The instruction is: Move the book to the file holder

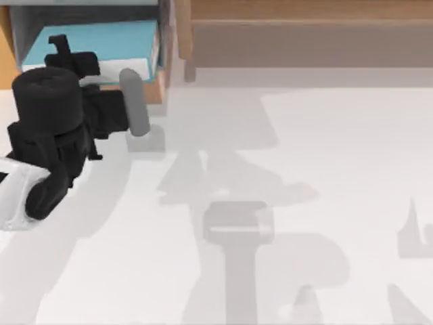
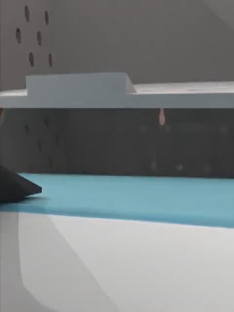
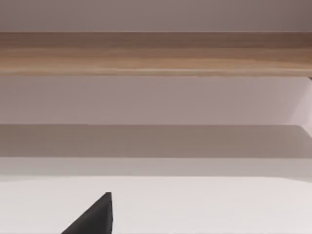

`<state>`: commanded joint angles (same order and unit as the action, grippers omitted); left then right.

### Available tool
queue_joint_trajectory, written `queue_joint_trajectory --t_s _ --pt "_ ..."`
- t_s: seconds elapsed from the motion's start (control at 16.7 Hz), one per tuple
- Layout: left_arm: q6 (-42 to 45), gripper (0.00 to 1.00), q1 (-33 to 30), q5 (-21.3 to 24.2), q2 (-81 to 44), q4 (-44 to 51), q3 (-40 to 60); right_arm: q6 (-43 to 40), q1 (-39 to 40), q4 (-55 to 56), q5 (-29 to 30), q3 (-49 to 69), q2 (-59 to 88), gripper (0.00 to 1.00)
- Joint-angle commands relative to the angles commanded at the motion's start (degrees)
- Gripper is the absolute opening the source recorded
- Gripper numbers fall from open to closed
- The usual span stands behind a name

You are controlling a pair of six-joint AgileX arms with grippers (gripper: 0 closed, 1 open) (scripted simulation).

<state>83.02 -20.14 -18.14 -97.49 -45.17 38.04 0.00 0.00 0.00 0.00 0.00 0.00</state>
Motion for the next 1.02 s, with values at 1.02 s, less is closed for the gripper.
queue_joint_trajectory --t_s 1.02 --pt "4.82 0.00 7.77 9.06 -9.74 2.01 10.80 0.00 0.00 0.00 0.00 0.00 0.00 1.00"
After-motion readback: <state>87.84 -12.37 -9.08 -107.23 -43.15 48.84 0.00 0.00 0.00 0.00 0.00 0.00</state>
